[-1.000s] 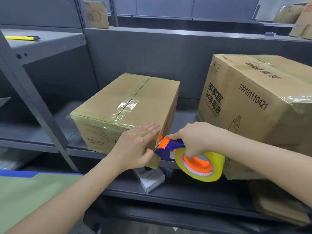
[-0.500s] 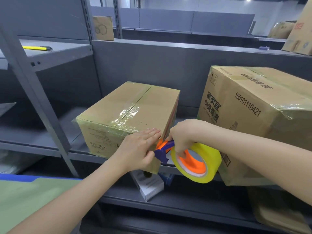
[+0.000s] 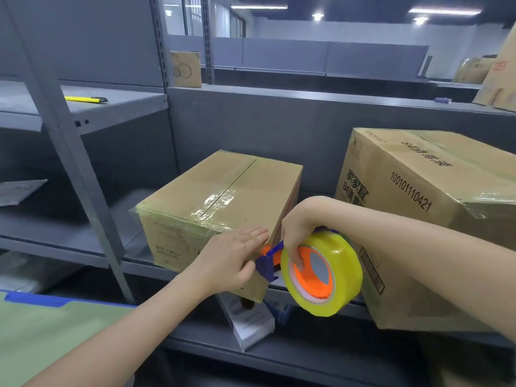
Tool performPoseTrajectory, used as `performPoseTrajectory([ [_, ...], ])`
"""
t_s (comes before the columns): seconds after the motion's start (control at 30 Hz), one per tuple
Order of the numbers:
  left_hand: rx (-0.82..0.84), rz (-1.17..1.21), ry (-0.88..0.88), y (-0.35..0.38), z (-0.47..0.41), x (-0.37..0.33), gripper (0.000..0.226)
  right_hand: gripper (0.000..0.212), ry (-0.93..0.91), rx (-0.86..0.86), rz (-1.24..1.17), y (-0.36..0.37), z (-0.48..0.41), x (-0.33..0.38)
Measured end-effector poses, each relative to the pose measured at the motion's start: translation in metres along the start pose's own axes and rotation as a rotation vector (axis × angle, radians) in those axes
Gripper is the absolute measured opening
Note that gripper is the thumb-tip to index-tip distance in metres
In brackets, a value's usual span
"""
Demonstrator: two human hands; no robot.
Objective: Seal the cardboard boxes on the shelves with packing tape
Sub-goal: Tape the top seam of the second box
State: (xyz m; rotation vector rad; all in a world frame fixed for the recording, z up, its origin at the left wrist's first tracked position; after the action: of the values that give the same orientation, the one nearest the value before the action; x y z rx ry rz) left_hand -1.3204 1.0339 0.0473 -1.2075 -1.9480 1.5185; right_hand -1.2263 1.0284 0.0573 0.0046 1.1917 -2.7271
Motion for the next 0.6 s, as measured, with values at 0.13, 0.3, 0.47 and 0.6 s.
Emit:
performPoseTrajectory([
  [0.13,-0.005,0.003,0.017,-0.001,-0.001,0.0,0.063,0.051,-0.1,0.089,0.109,0.052,-0.038,0.026],
  [0.3,-0.044,-0.024,0.063,-0.004,-0.002,-0.003,0.06,0.05,-0.065,0.07,0.067,0.049,-0.038,0.006],
  [0.47,-0.035,-0.051,0.079,-0.002,-0.002,0.002,0.06,0.047,0.026,0.032,0.087,0.03,-0.013,-0.016],
  [0.6,-0.059,-0.138,0.17,-0.002,-0.006,-0.008,0.065,0.04,0.205,-0.146,0.104,0.004,0.027,-0.054],
])
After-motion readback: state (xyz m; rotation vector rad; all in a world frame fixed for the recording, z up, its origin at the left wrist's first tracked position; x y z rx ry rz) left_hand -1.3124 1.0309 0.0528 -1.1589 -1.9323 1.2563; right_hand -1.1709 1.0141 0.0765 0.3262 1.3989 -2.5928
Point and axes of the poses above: each hand's wrist, its own z-axis away from the middle knuckle, its own y-axis out of the palm, x = y × z, the point moved 8 cm from there along -z, towards the middle knuckle, and after that the axes turned 10 degrees about -y, right-handed, at the moved point
